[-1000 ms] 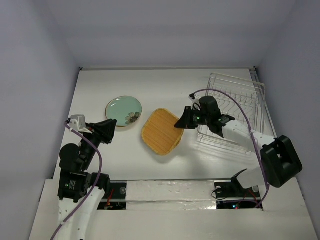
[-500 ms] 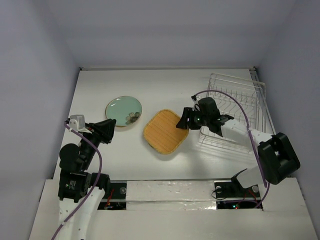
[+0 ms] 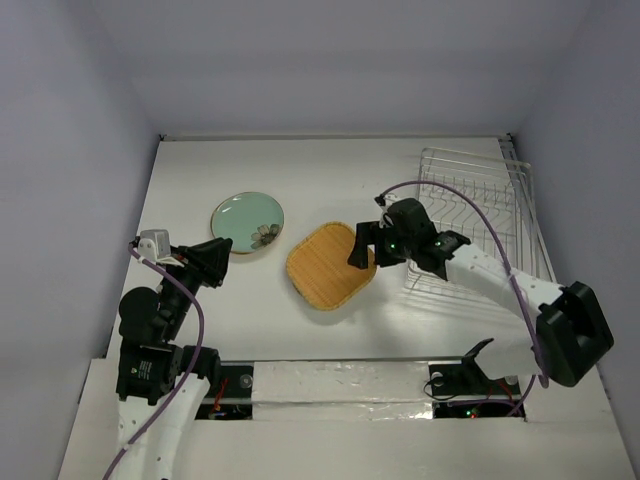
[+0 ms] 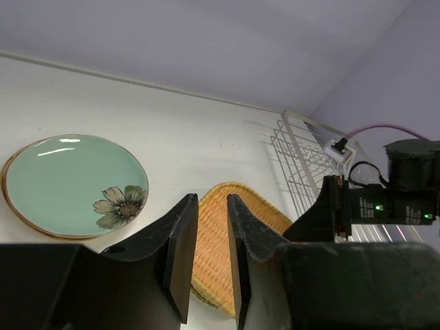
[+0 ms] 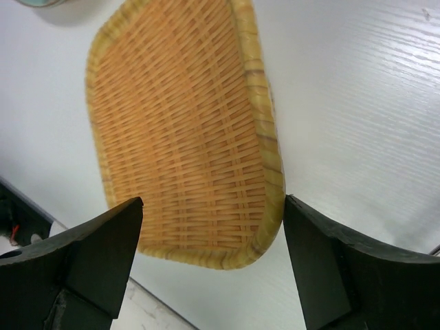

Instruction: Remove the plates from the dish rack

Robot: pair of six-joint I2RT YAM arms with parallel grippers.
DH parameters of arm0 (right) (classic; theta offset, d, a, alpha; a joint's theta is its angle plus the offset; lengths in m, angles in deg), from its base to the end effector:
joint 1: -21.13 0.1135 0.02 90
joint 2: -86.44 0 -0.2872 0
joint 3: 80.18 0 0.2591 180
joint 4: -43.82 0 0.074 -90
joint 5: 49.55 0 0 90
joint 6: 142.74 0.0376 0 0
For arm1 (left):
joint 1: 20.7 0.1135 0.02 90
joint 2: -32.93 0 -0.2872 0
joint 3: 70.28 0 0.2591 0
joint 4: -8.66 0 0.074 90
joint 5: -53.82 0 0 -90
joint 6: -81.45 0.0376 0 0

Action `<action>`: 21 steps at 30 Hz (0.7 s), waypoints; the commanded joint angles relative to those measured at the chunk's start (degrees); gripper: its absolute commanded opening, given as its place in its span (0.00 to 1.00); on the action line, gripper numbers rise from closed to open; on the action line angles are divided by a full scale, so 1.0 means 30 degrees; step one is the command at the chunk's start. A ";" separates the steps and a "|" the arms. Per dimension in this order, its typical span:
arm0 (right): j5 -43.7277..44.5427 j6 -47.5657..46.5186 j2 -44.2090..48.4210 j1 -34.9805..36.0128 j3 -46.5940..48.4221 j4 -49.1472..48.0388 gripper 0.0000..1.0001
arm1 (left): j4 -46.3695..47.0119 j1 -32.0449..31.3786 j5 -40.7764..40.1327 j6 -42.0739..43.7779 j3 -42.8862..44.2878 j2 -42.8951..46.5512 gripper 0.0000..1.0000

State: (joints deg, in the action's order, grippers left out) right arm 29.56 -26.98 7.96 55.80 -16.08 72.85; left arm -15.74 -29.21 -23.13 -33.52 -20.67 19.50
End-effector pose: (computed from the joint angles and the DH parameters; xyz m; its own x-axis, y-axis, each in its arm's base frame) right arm 0.2379 0.1732 0.2543 -0.8009 -0.0350 -0.5978 -0.3591 0.8270 0.4326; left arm 0.0562 -0.0170 0.3557 0.0299 -0.4203 -0.9069 0.4141 0.8310 -0.3715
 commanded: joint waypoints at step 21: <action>0.6445 0.0496 1.1848 0.0892 0.1083 0.1061 0.00 | 0.0651 0.0084 0.0129 -0.0055 0.0170 -0.0006 0.30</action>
State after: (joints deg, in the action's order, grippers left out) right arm 45.64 -25.54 34.78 58.34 -12.71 80.72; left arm -15.74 -29.21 -23.10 -33.52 -20.67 19.50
